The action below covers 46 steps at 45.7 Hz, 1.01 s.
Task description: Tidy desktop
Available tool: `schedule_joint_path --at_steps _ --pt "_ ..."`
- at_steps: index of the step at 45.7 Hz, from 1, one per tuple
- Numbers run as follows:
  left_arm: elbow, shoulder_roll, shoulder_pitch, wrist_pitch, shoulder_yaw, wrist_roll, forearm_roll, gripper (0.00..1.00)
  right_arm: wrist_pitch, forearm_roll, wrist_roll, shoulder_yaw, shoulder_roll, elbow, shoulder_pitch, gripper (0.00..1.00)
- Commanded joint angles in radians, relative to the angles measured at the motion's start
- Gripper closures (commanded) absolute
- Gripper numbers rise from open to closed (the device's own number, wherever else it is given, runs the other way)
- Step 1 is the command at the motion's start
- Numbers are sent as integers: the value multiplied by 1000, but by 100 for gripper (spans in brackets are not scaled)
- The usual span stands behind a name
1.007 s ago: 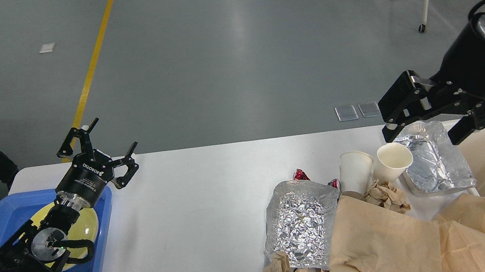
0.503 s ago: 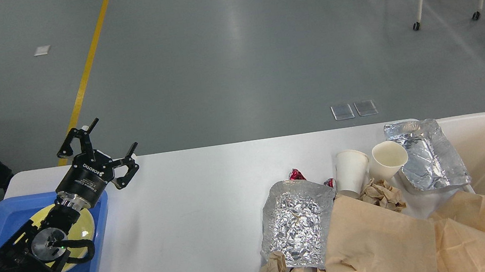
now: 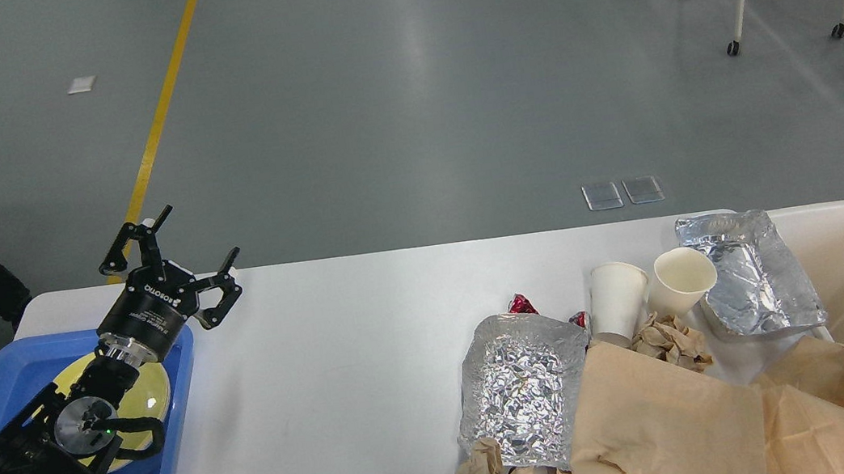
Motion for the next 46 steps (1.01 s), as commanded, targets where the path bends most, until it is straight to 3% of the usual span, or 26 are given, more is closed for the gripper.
schedule_joint_path --at_steps 1,3,14,16,18,19,32,38,42,46 --pt "0 0 0 0 0 0 0 0 -31 0 -1 30 -8 -17 -48 36" --pt "0 0 0 0 0 0 0 0 -54 0 -1 41 -8 -26 -71 53" --pt "0 0 0 0 0 0 0 0 -77 2 1 171 -15 -130 -220 68" --pt "0 0 0 0 0 0 0 0 -77 0 1 187 -15 -132 -233 79" --pt "0 0 0 0 0 0 0 0 -77 0 1 197 -15 -132 -242 98" --pt "0 0 0 0 0 -2 0 0 -77 -1 1 200 -13 -132 -245 100" --pt "0 0 0 0 0 0 0 0 -67 0 1 216 -10 -126 -247 100" --pt "0 0 1 0 0 0 0 0 -31 -1 7 211 -64 -100 -165 100" --pt "0 0 0 0 0 0 0 0 68 -21 7 184 -148 -37 -5 100" --pt "0 0 0 0 -2 0 0 0 229 -90 6 89 -218 0 277 100"
